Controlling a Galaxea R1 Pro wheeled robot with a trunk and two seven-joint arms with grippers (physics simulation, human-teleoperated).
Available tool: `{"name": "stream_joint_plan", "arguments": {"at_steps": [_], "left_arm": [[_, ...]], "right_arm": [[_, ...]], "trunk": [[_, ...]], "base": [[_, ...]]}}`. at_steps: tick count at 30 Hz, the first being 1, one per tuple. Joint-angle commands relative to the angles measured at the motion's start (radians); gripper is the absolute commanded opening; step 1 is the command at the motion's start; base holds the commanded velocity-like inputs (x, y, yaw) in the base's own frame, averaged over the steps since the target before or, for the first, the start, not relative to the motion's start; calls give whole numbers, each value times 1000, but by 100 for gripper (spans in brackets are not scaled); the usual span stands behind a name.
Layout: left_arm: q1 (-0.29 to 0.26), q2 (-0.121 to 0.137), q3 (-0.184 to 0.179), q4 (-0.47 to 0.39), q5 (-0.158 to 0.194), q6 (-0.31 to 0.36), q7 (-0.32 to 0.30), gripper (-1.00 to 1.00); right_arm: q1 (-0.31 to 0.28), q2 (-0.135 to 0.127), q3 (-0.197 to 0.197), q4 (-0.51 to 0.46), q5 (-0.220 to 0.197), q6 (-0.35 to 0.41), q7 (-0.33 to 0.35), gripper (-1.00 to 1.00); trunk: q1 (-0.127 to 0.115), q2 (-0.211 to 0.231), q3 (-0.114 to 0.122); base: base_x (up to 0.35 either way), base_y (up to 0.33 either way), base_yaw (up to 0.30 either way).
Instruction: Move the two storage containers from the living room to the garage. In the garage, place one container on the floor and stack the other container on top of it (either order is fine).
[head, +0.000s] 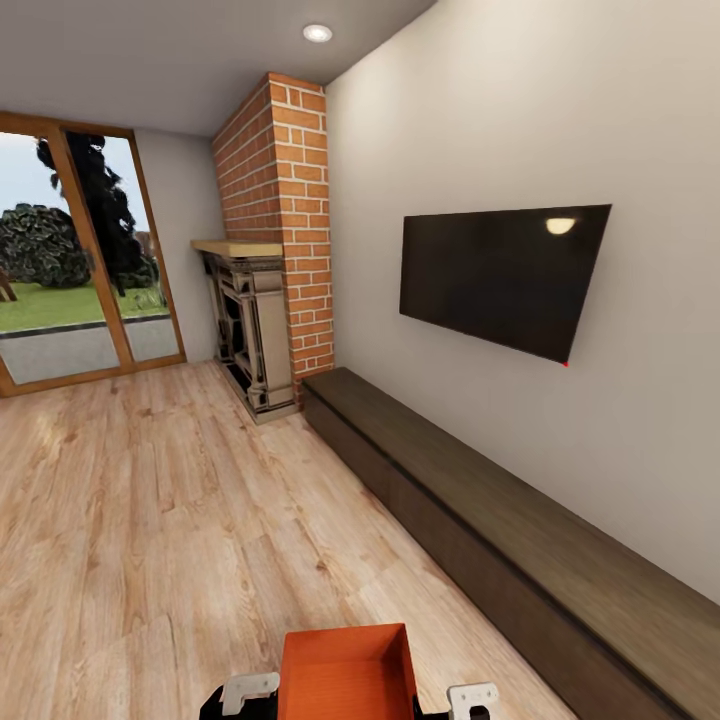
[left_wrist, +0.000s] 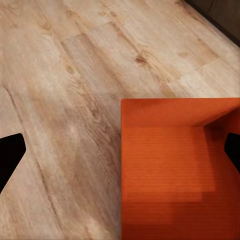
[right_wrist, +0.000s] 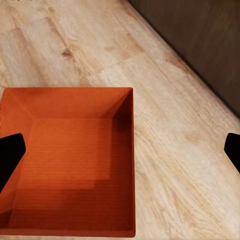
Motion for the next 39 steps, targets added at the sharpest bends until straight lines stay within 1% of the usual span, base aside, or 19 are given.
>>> {"name": "stream_joint_plan", "arguments": {"at_steps": [1,18,28,35,39], "left_arm": [[-1,1,-9,1,10,-4,5,100],[-1,-1,-6,1,12,-3,10,100],[-1,1,-3,-1,18,-3,11,100],[-1,0,-2,-1,18,-3,12,100],[-1,0,-2,-1,19,-3,12,100]], "right_arm": [[-1,0,6,1,3,-2,-8,100],[-1,0,10,2,9,-1,-7,100],[-1,0,11,2,11,-1,-7,100],[-1,0,11,2,11,-1,-7,100],[-1,0,11,2,12,-1,-7,100]], "trunk": [[0,-1,-1],[0,-1,-1],[0,-1,-1],[0,-1,-1],[0,-1,-1]], "base": [[0,33,0],[22,-4,0],[16,-182,0],[-3,-33,0],[-125,92,0]]}}
